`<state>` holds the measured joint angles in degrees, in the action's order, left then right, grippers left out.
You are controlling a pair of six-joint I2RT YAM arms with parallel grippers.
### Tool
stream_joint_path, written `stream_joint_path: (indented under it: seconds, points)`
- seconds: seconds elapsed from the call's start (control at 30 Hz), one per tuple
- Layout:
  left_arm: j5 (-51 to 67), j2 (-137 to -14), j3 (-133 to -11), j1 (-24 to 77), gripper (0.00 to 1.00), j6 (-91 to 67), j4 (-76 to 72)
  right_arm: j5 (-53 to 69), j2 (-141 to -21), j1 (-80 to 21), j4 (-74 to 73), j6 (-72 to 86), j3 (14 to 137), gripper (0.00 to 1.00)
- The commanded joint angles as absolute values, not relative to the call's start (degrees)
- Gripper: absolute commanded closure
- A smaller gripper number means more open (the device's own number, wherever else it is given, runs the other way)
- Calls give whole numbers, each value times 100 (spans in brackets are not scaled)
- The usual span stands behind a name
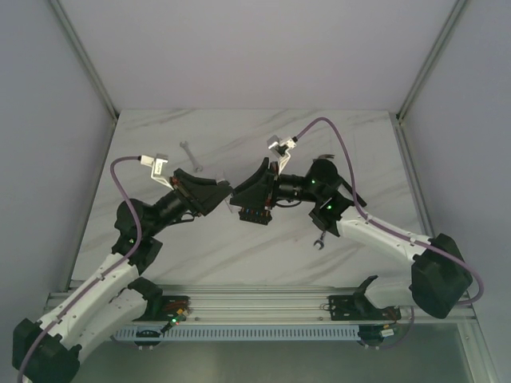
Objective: Snap on the fuse box
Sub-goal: Close the fuse box cover on the fuse box base.
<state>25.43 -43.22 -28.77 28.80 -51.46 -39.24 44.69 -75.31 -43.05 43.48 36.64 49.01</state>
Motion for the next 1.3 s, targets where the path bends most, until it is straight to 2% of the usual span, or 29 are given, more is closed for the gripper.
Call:
stream_joint_path:
  seconds: [0.0,0.1,0.13,0.27,0.37,0.53,0.63,0.77,0.97,1.27]
  points:
    - [2250,-4340,-3247,2904,57,-4757,-3272,4364,-7480,-4295,4024,3154,4781,49]
    - [1995,-4504,-3563,2909,60,-4231,-2380,3914,-7284,-4255,3107,2621,4774,29]
    - [1867,-4560,-3665,2910,61,-4020,-2072,3673,-7191,-4246,2734,2424,4783,26]
    - [1351,-4850,-4121,2900,64,-3325,-927,2419,-6917,-4228,1178,1816,4755,23]
    - [1089,-5135,-4321,2900,64,-2982,-456,1974,-6857,-4229,554,1760,4527,23]
    - [748,-5649,-4608,2900,64,-2665,92,1773,-7081,-4307,536,2268,3940,31]
    - [477,-5944,-4781,2900,64,-2552,398,1715,-7290,-4354,894,2615,3589,44]
    - [357,-6312,-4982,2903,65,-2445,698,1648,-7692,-4377,1433,2867,3334,56]
    - [368,-6700,-5131,2901,65,-2390,852,1125,-8454,-4356,1617,2841,3603,72]
    - [387,-7194,-5348,2901,65,-2403,1049,948,-9484,-3927,1570,2597,4176,78]
